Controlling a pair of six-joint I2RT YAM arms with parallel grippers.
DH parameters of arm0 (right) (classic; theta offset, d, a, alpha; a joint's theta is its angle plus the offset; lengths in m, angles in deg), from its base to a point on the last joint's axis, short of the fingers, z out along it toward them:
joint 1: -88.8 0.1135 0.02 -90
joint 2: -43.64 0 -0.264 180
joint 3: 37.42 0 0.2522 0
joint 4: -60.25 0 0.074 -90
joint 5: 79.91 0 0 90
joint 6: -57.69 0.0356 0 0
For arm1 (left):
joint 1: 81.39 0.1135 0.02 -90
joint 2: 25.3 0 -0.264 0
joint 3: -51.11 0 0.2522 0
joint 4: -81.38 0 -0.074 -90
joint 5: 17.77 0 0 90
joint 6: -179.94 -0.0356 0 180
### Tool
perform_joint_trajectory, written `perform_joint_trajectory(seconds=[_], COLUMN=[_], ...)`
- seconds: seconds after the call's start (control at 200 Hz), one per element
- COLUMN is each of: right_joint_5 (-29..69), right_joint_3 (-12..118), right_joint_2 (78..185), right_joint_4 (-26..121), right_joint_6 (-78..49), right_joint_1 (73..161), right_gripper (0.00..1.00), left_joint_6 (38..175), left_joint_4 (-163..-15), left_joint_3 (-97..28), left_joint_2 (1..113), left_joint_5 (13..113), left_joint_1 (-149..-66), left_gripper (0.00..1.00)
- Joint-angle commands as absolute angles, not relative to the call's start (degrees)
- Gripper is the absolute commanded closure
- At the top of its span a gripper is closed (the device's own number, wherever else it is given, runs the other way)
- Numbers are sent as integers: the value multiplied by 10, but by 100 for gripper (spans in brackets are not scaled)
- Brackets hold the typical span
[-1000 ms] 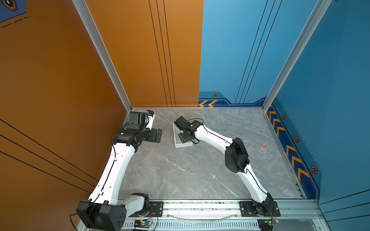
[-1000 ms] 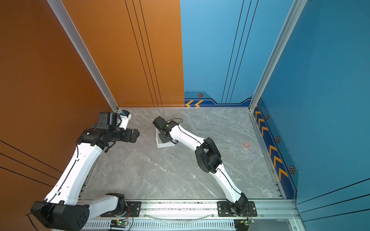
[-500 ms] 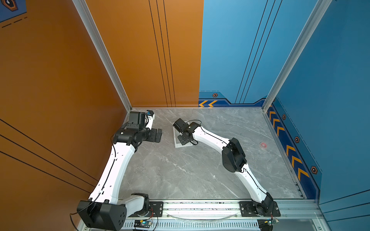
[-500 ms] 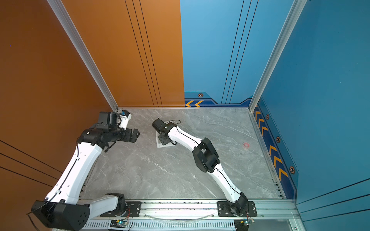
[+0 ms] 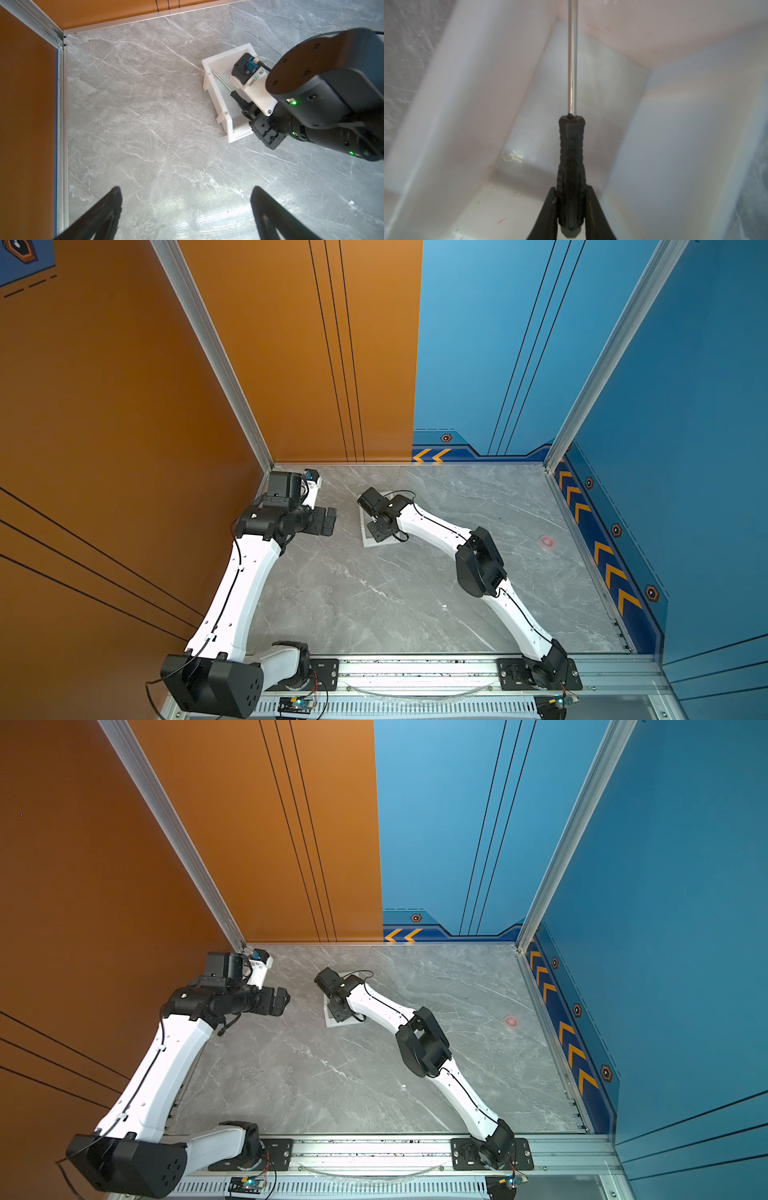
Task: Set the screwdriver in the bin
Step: 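Lower the screwdriver into the white bin and open the right gripper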
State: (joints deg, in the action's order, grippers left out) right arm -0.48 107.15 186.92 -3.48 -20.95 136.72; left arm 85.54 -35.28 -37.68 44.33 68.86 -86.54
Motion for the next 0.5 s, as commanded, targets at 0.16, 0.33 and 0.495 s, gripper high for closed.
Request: perform_joint_trajectory(seconds=[0.16, 0.33, 0.495], right_joint_5=[6, 9, 17], right_joint_3=[1095, 1102, 1107], right_joint_2=[1885, 1890, 1896], right_joint_4=[-47, -47, -47], right_joint_6=[-210, -210, -208], right_joint_1=[1360, 1360, 1358], right_gripper=[79, 78, 78], left_joint_6=[865, 865, 865], left_joint_4=[-345, -345, -345], left_joint_3=[-382, -382, -382], left_joint_2=[447, 448, 449], left_joint_5=[677, 677, 677], left_joint_1=[-861, -860, -860], left_gripper=[2, 2, 2])
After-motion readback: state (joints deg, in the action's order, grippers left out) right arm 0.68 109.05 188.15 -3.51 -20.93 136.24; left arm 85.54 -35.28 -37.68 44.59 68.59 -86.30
